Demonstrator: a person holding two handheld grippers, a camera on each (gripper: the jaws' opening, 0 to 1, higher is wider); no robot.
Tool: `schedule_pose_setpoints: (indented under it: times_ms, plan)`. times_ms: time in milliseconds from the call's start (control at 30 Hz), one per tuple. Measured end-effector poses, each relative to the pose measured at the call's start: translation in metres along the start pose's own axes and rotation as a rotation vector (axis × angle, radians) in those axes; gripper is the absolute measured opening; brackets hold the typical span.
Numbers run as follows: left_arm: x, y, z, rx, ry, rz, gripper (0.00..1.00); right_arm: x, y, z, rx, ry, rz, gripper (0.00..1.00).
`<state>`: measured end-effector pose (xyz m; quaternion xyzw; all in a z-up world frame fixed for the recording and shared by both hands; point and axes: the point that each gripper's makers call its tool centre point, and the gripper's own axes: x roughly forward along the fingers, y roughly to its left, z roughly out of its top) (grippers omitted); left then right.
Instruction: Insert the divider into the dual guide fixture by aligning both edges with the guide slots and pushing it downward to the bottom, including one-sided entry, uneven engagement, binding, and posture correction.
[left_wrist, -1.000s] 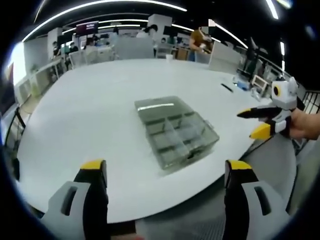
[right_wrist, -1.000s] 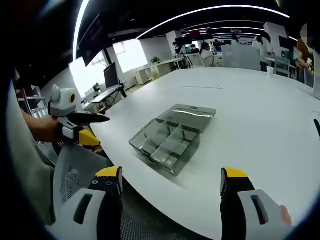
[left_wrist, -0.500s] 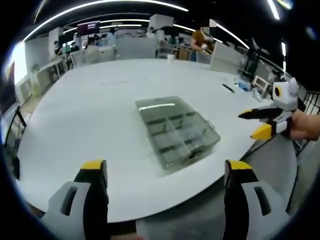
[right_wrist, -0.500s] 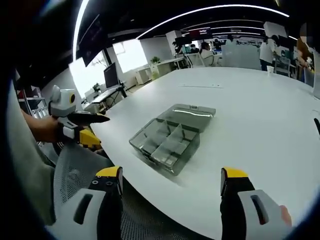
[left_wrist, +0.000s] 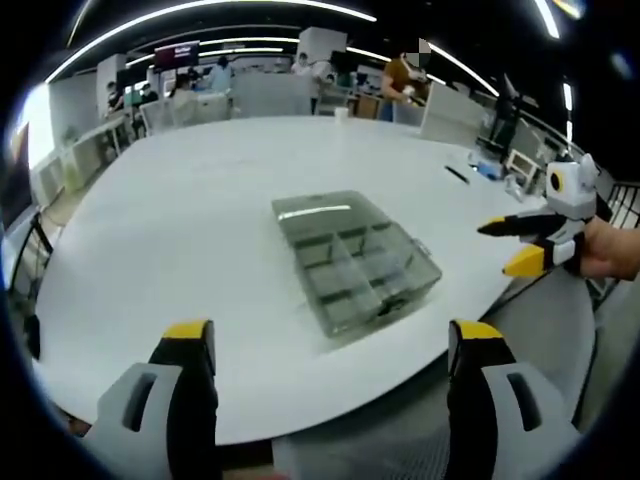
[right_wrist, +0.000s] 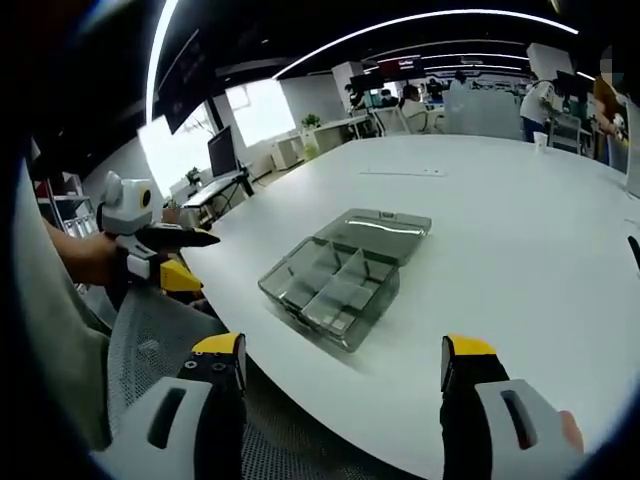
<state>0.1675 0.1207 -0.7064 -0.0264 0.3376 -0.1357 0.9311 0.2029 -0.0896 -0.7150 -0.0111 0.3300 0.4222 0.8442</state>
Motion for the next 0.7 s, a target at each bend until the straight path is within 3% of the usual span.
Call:
schedule_pose_setpoints:
  times_ms: [700]
  plan:
    - [0.0015,-0.0006,-0.0013,0.003,0.002,-0.003,0.94,0.0003,0.0,-0.0018,0.004,0.007,0.001,0.78]
